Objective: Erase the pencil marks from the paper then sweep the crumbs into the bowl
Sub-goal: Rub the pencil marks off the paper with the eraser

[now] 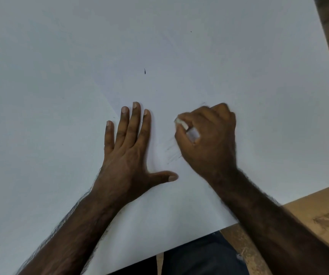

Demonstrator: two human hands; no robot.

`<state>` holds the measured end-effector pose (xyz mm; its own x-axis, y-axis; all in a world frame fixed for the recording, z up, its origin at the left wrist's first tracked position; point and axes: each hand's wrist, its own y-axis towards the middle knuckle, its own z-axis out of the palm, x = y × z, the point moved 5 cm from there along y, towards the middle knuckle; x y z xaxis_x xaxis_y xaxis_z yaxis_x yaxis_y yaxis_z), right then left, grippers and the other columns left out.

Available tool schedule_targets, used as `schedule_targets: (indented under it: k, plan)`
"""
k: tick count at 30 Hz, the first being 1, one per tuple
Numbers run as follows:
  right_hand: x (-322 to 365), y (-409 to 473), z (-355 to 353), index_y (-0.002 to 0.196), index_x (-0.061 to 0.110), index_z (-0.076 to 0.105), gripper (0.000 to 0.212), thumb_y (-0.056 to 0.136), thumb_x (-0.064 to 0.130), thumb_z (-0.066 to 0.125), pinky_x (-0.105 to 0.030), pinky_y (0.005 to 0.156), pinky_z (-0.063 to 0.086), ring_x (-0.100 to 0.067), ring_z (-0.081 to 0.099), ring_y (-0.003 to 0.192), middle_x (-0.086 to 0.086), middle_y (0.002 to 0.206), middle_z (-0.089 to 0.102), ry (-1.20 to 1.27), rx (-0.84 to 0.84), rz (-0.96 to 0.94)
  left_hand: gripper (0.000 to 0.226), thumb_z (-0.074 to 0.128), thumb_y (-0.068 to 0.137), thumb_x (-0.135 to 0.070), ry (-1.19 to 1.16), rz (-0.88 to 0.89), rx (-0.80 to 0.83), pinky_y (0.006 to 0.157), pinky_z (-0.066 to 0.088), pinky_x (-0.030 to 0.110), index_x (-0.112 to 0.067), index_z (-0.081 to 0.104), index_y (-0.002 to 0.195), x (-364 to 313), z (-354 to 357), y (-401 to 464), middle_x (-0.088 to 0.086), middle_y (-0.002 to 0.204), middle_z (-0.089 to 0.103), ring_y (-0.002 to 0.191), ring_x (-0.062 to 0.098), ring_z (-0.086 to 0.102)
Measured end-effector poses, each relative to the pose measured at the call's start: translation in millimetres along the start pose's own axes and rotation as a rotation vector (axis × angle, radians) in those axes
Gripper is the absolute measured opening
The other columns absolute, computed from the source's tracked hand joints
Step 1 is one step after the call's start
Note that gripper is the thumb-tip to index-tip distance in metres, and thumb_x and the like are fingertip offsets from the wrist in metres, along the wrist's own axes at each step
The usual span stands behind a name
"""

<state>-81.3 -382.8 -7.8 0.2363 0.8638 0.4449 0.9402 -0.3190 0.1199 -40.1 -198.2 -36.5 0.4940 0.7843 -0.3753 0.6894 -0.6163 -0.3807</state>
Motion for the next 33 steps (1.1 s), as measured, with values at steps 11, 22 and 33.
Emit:
schedule_targets:
  k: [11, 22, 33]
  plan:
    - [-4, 22, -2, 0.099, 0.015, 0.08, 0.015, 0.095, 0.026, 0.07, -0.043, 0.079, 0.043, -0.031, 0.063, 0.088, -0.003, 0.091, 0.077, -0.049, -0.044, 0.009, 0.15, 0.045, 0.067, -0.107, -0.004, -0.004, -0.007, 0.131, -0.02, 0.05, -0.021, -0.02, 0.171, 1, 0, 1, 0.001, 0.177, -0.034, 0.162, 0.021, -0.033]
    - [9, 4, 2, 0.098, 0.019, 0.08, 0.01, 0.09, 0.024, 0.076, -0.045, 0.079, 0.045, -0.034, 0.061, 0.089, -0.001, 0.091, 0.076, -0.005, -0.018, -0.096, 0.147, 0.043, 0.067, -0.106, -0.013, -0.001, -0.03, 0.132, -0.019, 0.049, -0.022, -0.016, 0.172, 1, 1, 1, 0.0, 0.178, -0.03, 0.164, 0.021, -0.029]
    - [27, -39, 7, 0.102, 0.015, 0.079, 0.016, 0.091, 0.025, 0.076, -0.05, 0.082, 0.05, -0.03, 0.064, 0.092, -0.003, 0.096, 0.077, 0.105, 0.192, -0.204, 0.138, 0.039, 0.073, -0.1, -0.01, 0.016, -0.039, 0.134, -0.01, 0.055, -0.019, -0.012, 0.173, 1, 1, -1, 0.002, 0.179, -0.026, 0.165, 0.022, -0.026]
